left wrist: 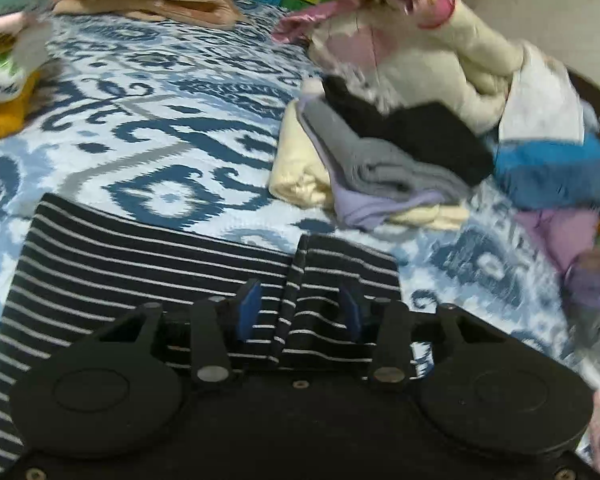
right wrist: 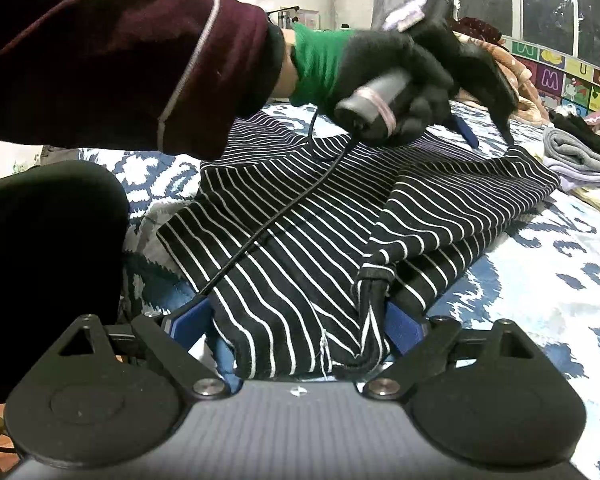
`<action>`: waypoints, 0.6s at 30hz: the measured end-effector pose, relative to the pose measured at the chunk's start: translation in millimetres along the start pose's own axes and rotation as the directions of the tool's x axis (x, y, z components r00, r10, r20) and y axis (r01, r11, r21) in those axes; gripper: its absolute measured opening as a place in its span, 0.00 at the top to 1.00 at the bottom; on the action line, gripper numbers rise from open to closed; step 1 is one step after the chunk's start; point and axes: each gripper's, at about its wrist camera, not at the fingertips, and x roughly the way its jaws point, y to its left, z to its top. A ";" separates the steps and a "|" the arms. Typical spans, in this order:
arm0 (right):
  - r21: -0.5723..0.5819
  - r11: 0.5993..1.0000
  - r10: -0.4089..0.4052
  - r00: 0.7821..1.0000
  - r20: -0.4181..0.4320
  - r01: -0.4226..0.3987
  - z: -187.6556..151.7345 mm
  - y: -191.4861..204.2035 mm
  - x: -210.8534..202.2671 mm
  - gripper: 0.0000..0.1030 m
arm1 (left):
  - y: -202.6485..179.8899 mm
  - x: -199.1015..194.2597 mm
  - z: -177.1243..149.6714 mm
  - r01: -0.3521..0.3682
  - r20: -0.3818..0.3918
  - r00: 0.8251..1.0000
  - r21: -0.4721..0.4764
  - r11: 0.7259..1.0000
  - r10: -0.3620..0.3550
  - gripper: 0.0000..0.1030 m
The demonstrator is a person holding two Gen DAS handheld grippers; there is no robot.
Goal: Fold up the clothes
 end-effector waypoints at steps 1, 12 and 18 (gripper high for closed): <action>0.001 1.000 0.001 1.000 0.000 -0.001 -0.1 -0.2 0.1 0.11 | -0.7 4.9 -0.2 0.004 -0.008 1.000 -0.002 1.000 -0.004 0.66; -0.011 1.000 -0.002 1.000 -0.003 0.002 -0.8 1.6 2.5 0.10 | 18.9 -38.6 5.3 0.093 0.149 0.985 -0.070 0.993 -0.081 0.97; -0.011 1.000 0.000 1.000 -0.003 0.000 -0.6 1.1 3.2 0.09 | 44.4 2.8 -5.9 0.008 0.012 1.000 -0.122 0.992 -0.007 0.97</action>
